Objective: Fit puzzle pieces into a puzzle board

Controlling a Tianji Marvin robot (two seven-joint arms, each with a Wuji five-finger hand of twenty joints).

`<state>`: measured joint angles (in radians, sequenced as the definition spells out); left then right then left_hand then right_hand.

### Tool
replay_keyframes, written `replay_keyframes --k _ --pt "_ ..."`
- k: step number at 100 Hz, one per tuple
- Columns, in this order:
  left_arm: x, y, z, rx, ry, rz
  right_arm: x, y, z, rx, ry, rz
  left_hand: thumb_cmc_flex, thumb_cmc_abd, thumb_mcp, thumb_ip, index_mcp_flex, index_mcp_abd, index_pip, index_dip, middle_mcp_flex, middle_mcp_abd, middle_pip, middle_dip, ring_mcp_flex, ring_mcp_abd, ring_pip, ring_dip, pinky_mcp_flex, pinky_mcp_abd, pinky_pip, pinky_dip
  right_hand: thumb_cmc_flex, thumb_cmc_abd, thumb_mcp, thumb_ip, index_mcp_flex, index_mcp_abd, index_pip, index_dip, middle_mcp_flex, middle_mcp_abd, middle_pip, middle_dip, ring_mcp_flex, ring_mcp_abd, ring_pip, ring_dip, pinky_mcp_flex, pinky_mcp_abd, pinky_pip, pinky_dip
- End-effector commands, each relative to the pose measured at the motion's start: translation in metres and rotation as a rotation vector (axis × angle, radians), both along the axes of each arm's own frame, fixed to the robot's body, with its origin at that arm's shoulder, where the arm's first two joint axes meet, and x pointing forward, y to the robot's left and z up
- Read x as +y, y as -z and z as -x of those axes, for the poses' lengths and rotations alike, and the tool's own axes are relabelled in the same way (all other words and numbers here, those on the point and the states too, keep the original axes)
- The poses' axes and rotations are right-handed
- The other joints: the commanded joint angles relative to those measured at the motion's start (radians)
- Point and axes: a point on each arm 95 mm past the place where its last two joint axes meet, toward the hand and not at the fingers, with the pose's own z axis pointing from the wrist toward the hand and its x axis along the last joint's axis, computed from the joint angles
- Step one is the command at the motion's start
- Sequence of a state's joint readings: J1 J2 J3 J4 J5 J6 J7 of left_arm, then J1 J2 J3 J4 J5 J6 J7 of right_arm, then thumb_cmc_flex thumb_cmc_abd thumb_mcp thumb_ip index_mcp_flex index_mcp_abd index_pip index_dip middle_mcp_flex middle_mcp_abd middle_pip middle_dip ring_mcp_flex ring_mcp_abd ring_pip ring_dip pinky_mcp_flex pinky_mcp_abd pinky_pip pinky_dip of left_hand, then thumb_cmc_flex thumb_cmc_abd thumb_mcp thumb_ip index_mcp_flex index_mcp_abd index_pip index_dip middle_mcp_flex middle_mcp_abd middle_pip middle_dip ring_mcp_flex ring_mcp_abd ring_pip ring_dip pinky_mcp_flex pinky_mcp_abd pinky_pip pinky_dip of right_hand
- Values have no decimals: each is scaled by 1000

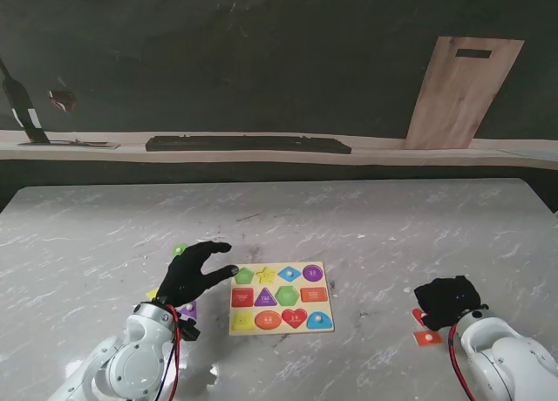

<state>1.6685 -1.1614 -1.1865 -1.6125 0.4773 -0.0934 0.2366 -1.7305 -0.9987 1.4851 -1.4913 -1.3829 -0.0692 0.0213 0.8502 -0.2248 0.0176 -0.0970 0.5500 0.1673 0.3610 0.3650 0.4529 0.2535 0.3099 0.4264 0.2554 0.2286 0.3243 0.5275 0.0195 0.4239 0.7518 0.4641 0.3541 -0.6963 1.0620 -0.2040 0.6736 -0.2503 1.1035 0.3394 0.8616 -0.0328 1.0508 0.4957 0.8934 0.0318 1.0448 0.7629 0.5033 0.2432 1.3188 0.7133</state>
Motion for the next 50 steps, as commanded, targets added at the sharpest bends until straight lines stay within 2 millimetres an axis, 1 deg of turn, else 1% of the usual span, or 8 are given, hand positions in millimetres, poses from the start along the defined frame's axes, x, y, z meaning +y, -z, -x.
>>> replay_keyframes --k 1,14,25,35,50 --pt "-2 0 1 3 0 7 3 4 3 15 -3 3 10 33 -41 36 19 -27 -16 -4 11 -8 -22 -10 6 -29 -19 -5 -17 -85 -11 13 39 -29 9 -44 43 -38 40 -19 43 -16 24 4 17 10 27 13 12 26 36 12" --pt "-2 0 1 2 0 6 3 6 3 19 5 -1 9 32 -41 36 20 -26 -15 -4 9 -7 -23 -10 5 -30 -20 -5 -16 -84 -11 13 70 -12 20 -44 65 -55 53 -30 65 -24 23 3 28 8 31 13 19 25 38 11" --pt "-2 0 1 2 0 7 4 8 3 23 12 -5 9 34 -41 36 19 -28 -16 -4 8 -8 -22 -11 5 -31 -20 -5 -16 -85 -11 13 96 4 28 -43 89 -68 68 -41 91 -26 18 -22 40 9 35 13 26 26 40 9" --pt "-2 0 1 1 0 7 4 10 2 30 16 -9 9 32 -41 36 19 -27 -16 -4 9 -7 -22 -10 5 -30 -20 -5 -17 -84 -12 12 105 -11 51 -37 110 -83 74 -40 107 -29 21 -41 47 8 39 14 31 25 43 7" --pt "-2 0 1 2 0 7 4 11 -1 19 6 -21 9 33 -41 36 20 -25 -16 -4 9 -6 -22 -11 5 -29 -20 -5 -16 -84 -12 13 107 -61 107 -20 136 -105 82 -22 121 -27 34 -54 59 4 51 20 43 21 51 7"
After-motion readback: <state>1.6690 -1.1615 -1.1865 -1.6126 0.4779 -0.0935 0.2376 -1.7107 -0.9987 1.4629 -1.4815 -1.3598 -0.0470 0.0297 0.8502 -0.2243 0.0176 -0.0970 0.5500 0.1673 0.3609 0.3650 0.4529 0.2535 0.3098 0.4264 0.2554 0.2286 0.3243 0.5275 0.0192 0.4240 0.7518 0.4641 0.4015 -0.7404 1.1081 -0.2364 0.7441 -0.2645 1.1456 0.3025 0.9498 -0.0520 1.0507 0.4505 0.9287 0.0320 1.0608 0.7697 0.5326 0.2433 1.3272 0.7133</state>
